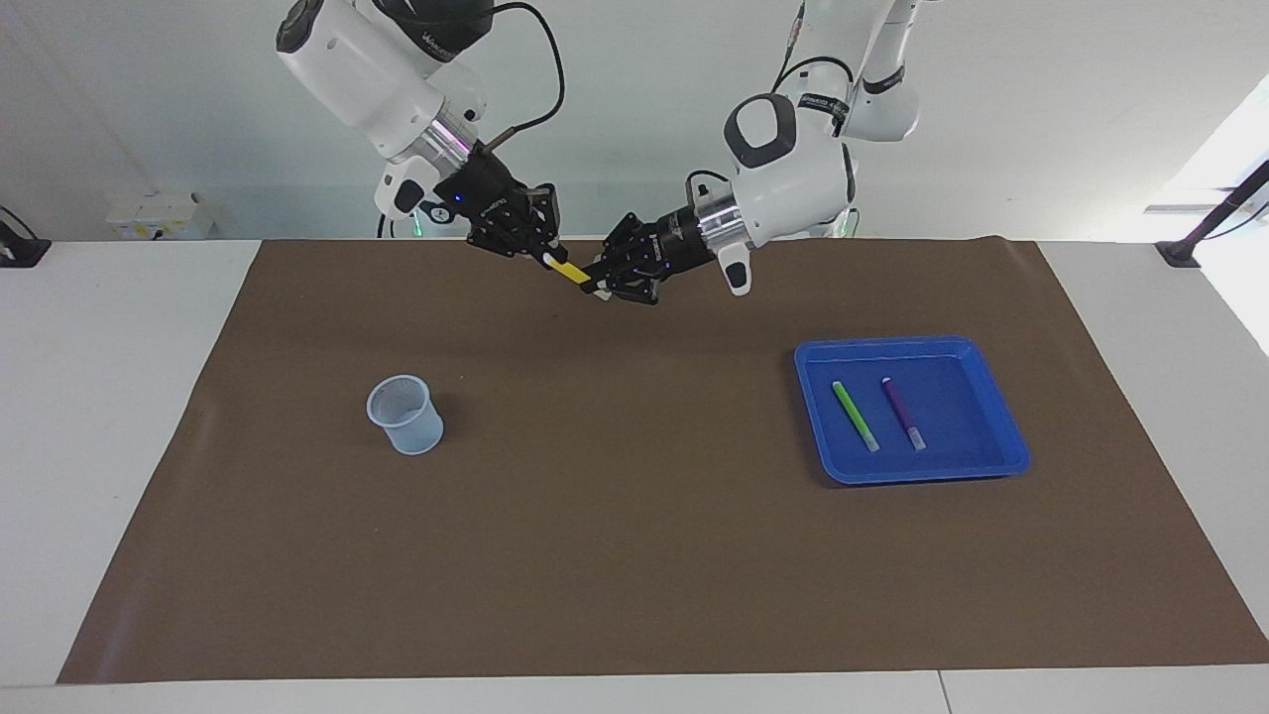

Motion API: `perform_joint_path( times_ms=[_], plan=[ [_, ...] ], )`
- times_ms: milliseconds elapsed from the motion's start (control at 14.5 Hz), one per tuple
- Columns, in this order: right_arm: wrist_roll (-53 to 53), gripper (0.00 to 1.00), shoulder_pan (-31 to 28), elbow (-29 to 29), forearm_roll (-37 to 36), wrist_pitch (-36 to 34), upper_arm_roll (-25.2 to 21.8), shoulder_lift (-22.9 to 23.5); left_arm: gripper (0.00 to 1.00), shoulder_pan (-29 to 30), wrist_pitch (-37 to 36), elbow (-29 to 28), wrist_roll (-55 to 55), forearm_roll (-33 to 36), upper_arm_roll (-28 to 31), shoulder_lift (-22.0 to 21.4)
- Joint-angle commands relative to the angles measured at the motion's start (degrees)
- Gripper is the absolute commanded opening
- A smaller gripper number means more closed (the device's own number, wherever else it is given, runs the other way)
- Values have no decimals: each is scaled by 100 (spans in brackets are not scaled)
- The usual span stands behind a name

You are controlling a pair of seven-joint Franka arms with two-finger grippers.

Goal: Transfer and insert pens with both arms
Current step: 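Grasp the yellow pen with the right gripper and open the left gripper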

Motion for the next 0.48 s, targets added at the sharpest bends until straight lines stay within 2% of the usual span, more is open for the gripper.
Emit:
perform_joint_path(
  times_ms=[0,69,415],
  plan=[
    [-61,0,-47,-137,102,51,20,-120,0,-82,123,-178,-29,-143,38,-189],
    [-61,0,-47,-128,102,51,20,-120,98,-90,184,-169,-20,-143,47,-189],
    [-367,0,-169,-93,50,-220,12,-111,100,67,255,-247,-73,-134,56,-268]
  ],
)
